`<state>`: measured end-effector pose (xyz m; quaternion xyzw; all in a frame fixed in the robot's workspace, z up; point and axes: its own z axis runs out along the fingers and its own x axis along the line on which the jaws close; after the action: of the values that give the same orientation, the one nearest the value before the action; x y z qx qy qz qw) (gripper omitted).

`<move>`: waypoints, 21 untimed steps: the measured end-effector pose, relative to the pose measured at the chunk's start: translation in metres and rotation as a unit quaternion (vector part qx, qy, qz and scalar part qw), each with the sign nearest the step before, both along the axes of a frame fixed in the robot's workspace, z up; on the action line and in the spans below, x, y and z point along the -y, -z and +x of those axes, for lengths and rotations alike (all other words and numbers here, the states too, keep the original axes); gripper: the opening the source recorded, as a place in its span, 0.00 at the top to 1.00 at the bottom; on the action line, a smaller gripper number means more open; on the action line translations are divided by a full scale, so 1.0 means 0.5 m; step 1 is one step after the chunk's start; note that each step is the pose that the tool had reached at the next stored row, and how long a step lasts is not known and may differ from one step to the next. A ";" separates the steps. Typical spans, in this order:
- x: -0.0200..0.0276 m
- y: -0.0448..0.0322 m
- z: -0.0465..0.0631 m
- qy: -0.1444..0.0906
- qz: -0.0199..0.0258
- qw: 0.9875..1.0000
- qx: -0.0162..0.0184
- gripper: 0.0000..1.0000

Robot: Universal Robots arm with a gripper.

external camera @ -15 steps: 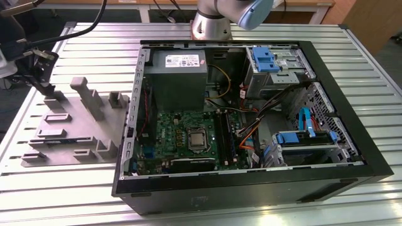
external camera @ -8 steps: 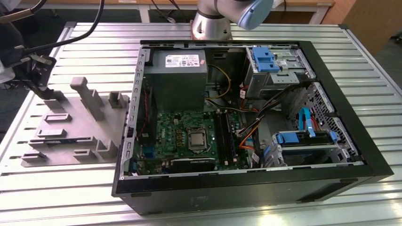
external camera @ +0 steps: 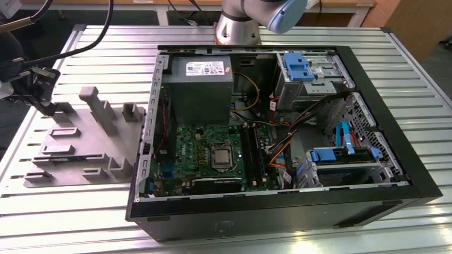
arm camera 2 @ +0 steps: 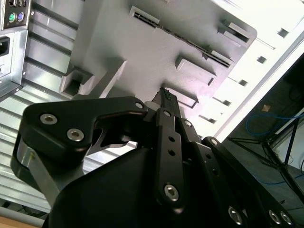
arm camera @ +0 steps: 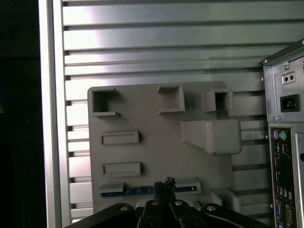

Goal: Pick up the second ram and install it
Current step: 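Reach for the second ram, then pick up the second ram and move it above second insertion slot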

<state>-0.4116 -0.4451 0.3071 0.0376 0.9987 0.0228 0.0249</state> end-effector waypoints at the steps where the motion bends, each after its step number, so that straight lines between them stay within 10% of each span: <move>1: 0.0000 0.000 0.000 0.000 0.000 1.000 0.000 0.89; 15: 0.0000 0.002 0.000 0.000 0.000 1.000 0.000 0.89; 21: 0.0000 0.006 0.000 -0.042 0.000 0.999 0.000 0.89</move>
<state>-0.4117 -0.4451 0.3042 -0.0045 0.9994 0.0238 0.0238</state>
